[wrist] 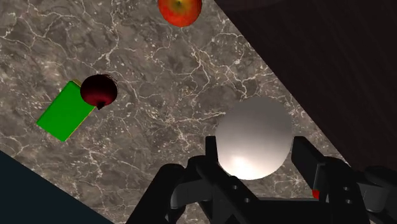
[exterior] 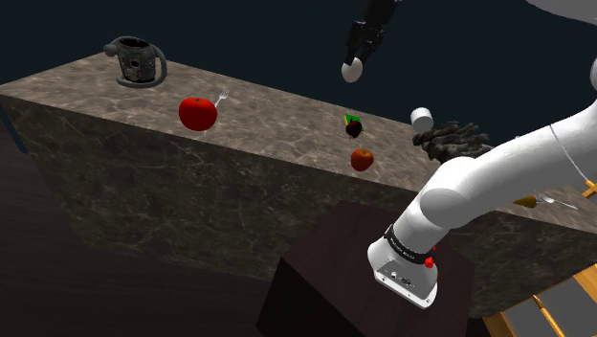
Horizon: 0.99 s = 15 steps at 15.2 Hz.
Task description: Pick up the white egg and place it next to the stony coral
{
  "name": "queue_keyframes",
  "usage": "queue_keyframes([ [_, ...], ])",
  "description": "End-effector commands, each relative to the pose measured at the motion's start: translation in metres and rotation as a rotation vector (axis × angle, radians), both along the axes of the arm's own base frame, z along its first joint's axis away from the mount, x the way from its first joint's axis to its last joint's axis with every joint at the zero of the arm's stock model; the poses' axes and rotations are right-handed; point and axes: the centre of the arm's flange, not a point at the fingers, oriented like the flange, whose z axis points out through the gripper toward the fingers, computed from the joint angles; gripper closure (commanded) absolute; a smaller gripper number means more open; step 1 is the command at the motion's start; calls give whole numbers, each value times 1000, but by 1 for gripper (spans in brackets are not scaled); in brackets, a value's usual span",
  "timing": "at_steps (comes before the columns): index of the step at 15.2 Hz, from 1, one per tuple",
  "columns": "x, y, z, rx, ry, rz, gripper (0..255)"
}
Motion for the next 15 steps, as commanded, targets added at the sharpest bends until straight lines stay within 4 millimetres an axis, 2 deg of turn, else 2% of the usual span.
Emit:
queue_keyframes([
  [1, -23, -15, 0, 0, 0, 2, 255],
  [15, -169, -128, 0, 0, 0, 2, 255],
])
